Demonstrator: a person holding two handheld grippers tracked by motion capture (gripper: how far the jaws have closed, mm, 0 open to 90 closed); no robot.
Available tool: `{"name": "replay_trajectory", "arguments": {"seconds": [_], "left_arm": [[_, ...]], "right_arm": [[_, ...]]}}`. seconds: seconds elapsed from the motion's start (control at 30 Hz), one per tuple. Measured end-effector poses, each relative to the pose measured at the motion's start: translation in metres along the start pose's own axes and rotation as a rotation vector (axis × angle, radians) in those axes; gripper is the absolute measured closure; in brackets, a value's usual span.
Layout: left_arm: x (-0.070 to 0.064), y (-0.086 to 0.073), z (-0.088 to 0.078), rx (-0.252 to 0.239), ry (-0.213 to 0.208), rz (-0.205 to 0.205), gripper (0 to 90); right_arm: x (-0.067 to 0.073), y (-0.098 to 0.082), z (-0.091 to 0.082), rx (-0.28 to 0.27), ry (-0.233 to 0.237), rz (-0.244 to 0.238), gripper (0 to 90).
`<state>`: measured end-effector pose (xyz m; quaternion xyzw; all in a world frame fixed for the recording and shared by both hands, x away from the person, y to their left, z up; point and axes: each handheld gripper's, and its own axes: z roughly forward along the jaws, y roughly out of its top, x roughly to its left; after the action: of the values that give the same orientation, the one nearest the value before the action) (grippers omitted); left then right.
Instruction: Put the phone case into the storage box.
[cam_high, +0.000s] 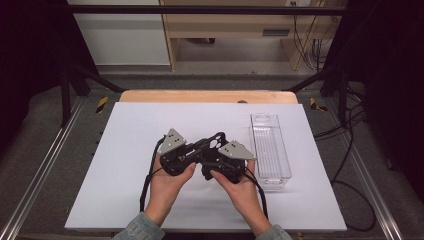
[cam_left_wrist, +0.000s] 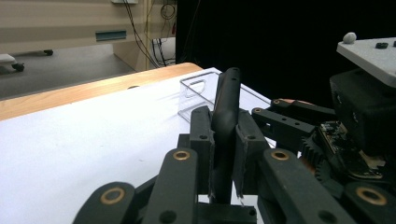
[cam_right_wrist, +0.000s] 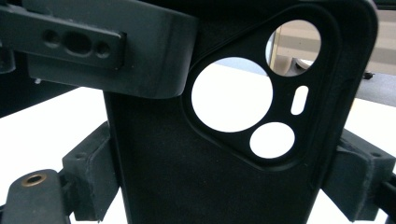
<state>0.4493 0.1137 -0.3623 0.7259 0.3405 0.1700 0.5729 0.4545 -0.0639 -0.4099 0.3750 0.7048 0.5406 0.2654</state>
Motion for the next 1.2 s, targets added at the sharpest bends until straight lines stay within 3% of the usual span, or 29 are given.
{"name": "replay_trajectory", "arguments": {"seconds": [0.33, 0.57, 0.77, 0.97, 1.2], "left_arm": [[0.003, -0.002, -0.001, 0.006, 0.001, -0.012, 79.3], [0.006, 0.000, -0.015, -0.031, 0.023, -0.009, 69.6], [0.019, -0.006, -0.031, -0.068, 0.110, 0.040, 56.7], [0.046, -0.030, -0.048, -0.053, 0.221, 0.075, 41.7], [0.077, -0.057, -0.066, -0.067, 0.283, 0.012, 33.2]], "right_arm": [[0.003, 0.000, 0.001, 0.029, -0.022, 0.009, 13.4], [-0.004, -0.004, 0.002, 0.053, -0.058, 0.039, 13.5], [-0.007, -0.005, 0.002, 0.053, -0.066, 0.044, 13.6], [-0.008, -0.009, 0.002, 0.060, -0.071, 0.050, 13.6], [-0.008, -0.010, 0.000, 0.052, -0.083, 0.044, 13.7]]}}
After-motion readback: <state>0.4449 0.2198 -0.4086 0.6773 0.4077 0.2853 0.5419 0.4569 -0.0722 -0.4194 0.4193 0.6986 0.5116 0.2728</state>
